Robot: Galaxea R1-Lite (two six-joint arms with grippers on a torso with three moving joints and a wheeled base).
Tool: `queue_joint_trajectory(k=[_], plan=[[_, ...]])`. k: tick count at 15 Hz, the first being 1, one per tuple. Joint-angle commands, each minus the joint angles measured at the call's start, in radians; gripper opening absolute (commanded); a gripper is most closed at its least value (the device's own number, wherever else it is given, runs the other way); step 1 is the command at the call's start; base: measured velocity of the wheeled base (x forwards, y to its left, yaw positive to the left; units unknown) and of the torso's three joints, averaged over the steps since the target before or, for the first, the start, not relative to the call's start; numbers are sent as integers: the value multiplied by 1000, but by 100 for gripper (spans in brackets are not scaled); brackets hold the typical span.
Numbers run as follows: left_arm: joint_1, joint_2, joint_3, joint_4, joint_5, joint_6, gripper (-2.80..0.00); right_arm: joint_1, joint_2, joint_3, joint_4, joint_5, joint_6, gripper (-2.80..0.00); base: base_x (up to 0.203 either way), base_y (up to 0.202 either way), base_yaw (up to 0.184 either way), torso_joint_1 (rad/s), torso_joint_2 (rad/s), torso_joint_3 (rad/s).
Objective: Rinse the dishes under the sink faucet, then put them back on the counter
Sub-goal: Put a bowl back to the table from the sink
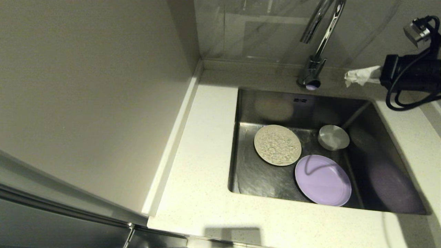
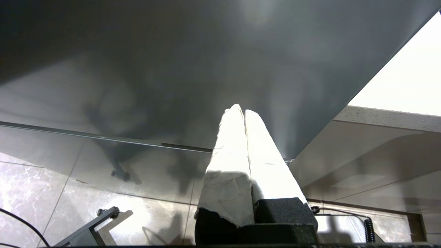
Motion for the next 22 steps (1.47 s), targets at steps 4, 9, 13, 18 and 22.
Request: queue_joint_trajectory(k=[4, 9, 13, 18, 22], plan=[[0, -3, 0, -1, 0, -1, -280, -50, -285, 334, 371, -200, -267, -280, 0, 0, 0, 0, 0, 0], [0, -3, 0, -1, 0, -1, -280, -59, -332, 523, 346, -311, -575, -280, 0, 0, 0, 0, 0, 0], [0, -3, 0, -1, 0, 0, -280, -52, -283, 530, 348, -309, -618, -280, 0, 0, 0, 0, 0, 0], [0, -3, 0, -1, 0, -1, -280, -24, -180, 455, 391, -315, -643, -280, 0, 0, 0, 0, 0, 0], [-1, -3, 0, -1, 0, -1, -280, 4, -61, 330, 401, -337, -637, 0, 0, 0, 0, 0, 0, 0]])
